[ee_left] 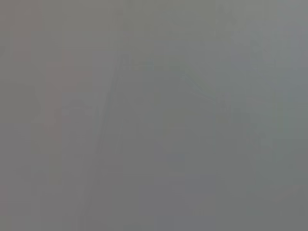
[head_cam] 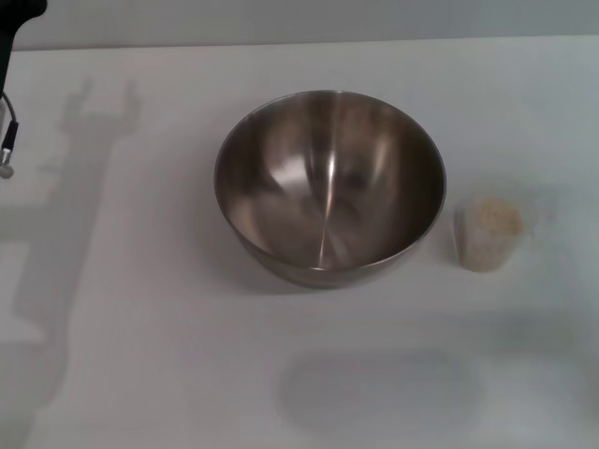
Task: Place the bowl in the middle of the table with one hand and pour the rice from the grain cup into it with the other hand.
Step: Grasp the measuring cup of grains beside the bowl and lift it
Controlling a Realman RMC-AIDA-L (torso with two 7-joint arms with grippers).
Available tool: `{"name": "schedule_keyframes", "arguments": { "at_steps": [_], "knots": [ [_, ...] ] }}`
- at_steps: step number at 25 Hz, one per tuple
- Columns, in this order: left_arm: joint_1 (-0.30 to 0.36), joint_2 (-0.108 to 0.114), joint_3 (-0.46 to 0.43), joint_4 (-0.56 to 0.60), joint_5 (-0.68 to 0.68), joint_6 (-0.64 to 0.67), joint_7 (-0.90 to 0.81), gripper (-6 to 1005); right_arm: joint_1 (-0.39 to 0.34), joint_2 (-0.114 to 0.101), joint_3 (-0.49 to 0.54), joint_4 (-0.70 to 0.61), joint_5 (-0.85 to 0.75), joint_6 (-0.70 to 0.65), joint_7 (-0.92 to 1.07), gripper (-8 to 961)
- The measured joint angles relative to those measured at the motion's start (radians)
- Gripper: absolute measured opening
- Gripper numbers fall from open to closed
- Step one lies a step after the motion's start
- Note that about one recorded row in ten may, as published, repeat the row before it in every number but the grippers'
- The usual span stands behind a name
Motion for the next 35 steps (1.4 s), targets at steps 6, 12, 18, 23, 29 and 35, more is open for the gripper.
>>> {"name": "schedule_keyframes", "arguments": {
  "at_steps": [6, 12, 18, 23, 29, 35],
  "knots": [
    [0.001, -0.002, -0.053, 0.036, 0.027, 0.001, -0.033, 674, -0.088, 0.003, -0.081, 0.037, -0.001, -0.048, 0.0, 752],
    [-0.005, 0.001, -0.056, 0.055, 0.029, -0.005, -0.028, 826, -0.191, 0.005, -0.199, 0.067, -0.002, -0.129, -0.01, 752],
    [-0.006, 0.004, -0.055, 0.076, 0.031, -0.006, -0.027, 844, -0.285, 0.005, -0.29, 0.118, -0.002, -0.166, -0.067, 751],
    [-0.008, 0.007, -0.056, 0.085, 0.031, -0.006, -0.027, 844, -0.327, 0.004, -0.364, 0.128, -0.001, -0.16, -0.074, 752],
    [0.0, 0.007, -0.081, 0.104, 0.031, -0.001, -0.032, 844, -0.351, 0.002, -0.429, 0.134, 0.005, -0.138, -0.068, 751],
    [0.0, 0.003, -0.088, 0.118, 0.031, 0.001, -0.036, 844, -0.36, 0.0, -0.449, 0.141, 0.001, -0.075, -0.022, 751]
  ]
}}
